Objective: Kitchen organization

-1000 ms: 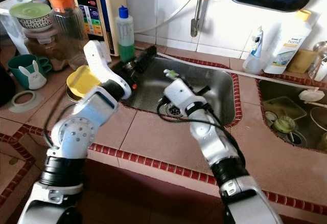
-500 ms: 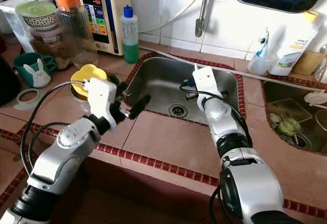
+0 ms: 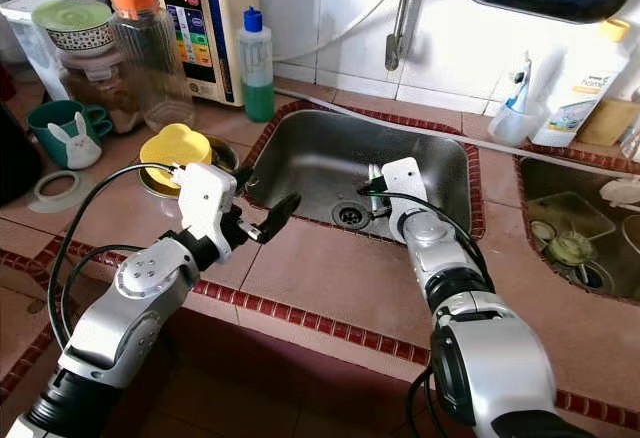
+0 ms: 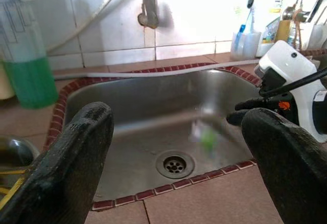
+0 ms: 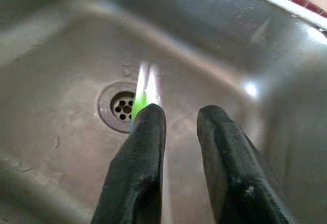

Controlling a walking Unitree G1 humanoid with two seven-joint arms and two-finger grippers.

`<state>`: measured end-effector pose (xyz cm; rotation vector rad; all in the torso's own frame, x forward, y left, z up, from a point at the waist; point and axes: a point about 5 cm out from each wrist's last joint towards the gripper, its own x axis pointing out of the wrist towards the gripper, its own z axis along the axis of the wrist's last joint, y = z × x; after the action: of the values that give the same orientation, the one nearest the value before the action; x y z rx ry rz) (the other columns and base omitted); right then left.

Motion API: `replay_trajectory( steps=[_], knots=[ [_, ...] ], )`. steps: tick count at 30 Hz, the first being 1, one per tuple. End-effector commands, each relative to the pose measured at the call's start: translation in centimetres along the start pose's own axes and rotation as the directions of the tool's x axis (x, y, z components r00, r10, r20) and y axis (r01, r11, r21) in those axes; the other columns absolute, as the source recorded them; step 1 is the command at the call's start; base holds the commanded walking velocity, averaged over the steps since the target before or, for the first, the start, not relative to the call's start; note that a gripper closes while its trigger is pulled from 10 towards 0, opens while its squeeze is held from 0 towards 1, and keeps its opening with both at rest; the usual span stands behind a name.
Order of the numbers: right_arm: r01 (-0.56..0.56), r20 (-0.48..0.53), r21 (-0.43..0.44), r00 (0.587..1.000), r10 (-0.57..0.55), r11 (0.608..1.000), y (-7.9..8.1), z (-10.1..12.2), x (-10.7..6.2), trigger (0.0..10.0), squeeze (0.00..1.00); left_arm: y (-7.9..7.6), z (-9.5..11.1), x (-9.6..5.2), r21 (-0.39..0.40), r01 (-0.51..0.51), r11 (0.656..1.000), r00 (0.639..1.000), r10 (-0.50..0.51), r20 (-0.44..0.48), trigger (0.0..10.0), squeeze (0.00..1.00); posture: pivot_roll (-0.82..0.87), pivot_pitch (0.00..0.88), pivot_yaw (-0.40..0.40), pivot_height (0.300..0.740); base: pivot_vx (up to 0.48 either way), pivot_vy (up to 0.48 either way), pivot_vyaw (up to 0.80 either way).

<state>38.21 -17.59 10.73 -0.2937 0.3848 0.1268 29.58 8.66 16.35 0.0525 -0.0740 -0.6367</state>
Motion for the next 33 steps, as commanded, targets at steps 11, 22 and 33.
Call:
replay_trajectory(
  steps=[11, 22, 33],
  knots=[
    [-0.026, 0.011, 0.057, 1.000, 0.025, 0.998, 0.0, 0.6, 0.1, 10.0, 1.00, 2.2, 0.3, 0.7, 0.078, -0.114, 0.990, 0.993, 0.114, 0.001, 10.0, 0.00, 0.22, 0.011, -0.026, 0.740, 0.000, 0.000, 0.00],
    [-0.101, 0.201, 0.178, 0.977, 0.065, 0.979, 0.6, 2.8, -0.7, 10.0, 1.00, 3.8, 0.2, 2.3, 0.098, -0.177, 0.979, 0.984, 0.178, 0.001, 10.0, 0.00, 0.15, 0.017, -0.021, 0.740, 0.000, 0.000, 0.00],
    [-0.186, 0.321, 0.249, 0.942, 0.101, 0.950, 2.2, 2.9, -6.8, 10.0, 1.00, 3.4, -2.7, 2.7, 0.087, -0.223, 0.971, 0.968, 0.231, -0.096, 10.0, 0.00, 0.08, 0.019, -0.020, 0.740, 0.000, 0.000, 0.00]
  ],
)
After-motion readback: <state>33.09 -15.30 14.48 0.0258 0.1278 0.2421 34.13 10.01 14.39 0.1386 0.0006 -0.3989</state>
